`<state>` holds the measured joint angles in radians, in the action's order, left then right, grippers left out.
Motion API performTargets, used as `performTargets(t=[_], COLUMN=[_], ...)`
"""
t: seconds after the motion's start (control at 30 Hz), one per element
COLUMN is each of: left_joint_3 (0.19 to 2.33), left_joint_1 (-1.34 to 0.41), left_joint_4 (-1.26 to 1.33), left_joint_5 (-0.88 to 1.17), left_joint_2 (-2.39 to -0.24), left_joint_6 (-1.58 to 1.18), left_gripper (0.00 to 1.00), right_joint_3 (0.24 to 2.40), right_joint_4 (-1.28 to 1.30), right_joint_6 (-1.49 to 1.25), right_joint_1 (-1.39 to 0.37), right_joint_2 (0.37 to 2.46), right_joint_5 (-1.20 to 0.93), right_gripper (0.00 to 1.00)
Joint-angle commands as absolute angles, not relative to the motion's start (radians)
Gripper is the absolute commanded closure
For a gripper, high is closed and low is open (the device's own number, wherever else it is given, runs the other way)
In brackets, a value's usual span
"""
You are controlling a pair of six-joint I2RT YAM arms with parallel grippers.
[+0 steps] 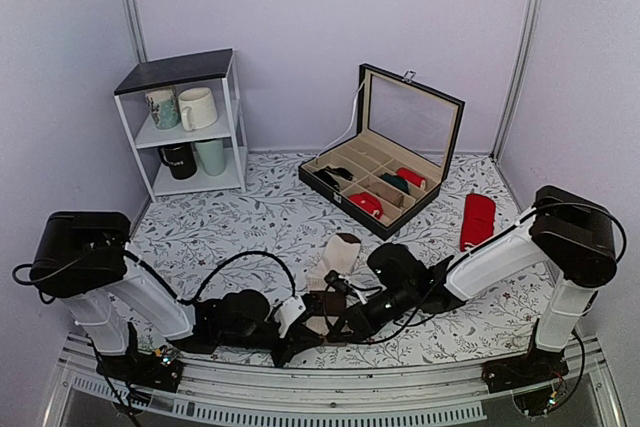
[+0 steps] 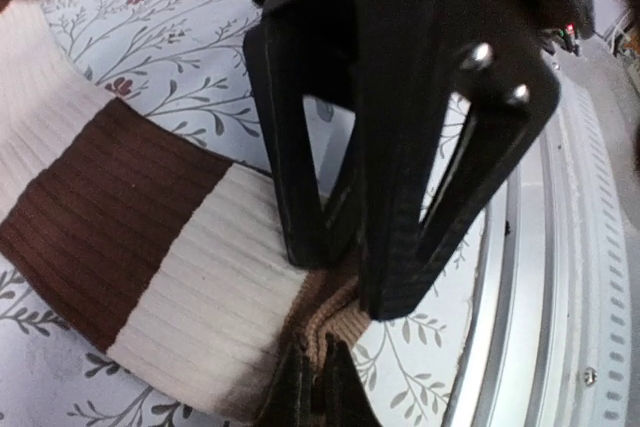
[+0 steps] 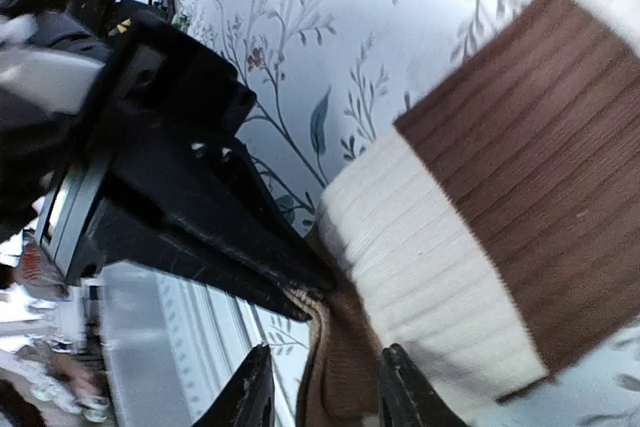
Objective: Roll the socks
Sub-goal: Roll a pair of socks at the center of the board.
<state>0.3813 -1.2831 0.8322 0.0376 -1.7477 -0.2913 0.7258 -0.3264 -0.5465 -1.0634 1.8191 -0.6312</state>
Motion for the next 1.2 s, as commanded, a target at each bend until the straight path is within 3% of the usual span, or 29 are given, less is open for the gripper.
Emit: performTargets(t=[0.0,0.13,0.23,0.37,0.73,0.87,1.17], left_joint_3=[0.403,0.414,0.412,0.413,0.412,0.410,0.408], left_joint_1=[-1.263,-1.257,-1.256,-1.249,-1.239,-1.239,-1.239], left_joint_4=[0.677,0.620,0.620,0.618,0.626,0.629,0.634], left_joint_5=[0.045,0.055,0.066,0.073,0.096,0.101,0.112], left_joint_2=[-1.718,-1.726,-1.730,-1.732,-1.744,-1.745,-1.751], left_joint_6=[-0.384,-0.423,-0.436,-0.440,-0.440,-0.438,-0.432], left_gripper=[1.00,1.00,1.00,1.00,1.00,1.00,1.00], right_joint_3=[0.660,0.521,0.444,0.431,0.517,0.518,0.571], right_joint_4=[-0.309,-0.480,-0.583,-0.603,-0.577,-0.589,-0.581], right_joint_6=[-0.343,-0.124,0.005,0.157,0.229,0.229,0.169], right_joint_1=[-1.060,-1.097,-1.119,-1.185,-1.242,-1.243,-1.242], right_joint_2=[1.635,1.482,1.456,1.483,1.670,1.681,1.773], right_joint_5=[-0.474,-0.378,-0.367,-0.358,-0.213,-0.195,-0.215], right_gripper=[0.60,0.50,0.49,0.49,0.49,0.50,0.63])
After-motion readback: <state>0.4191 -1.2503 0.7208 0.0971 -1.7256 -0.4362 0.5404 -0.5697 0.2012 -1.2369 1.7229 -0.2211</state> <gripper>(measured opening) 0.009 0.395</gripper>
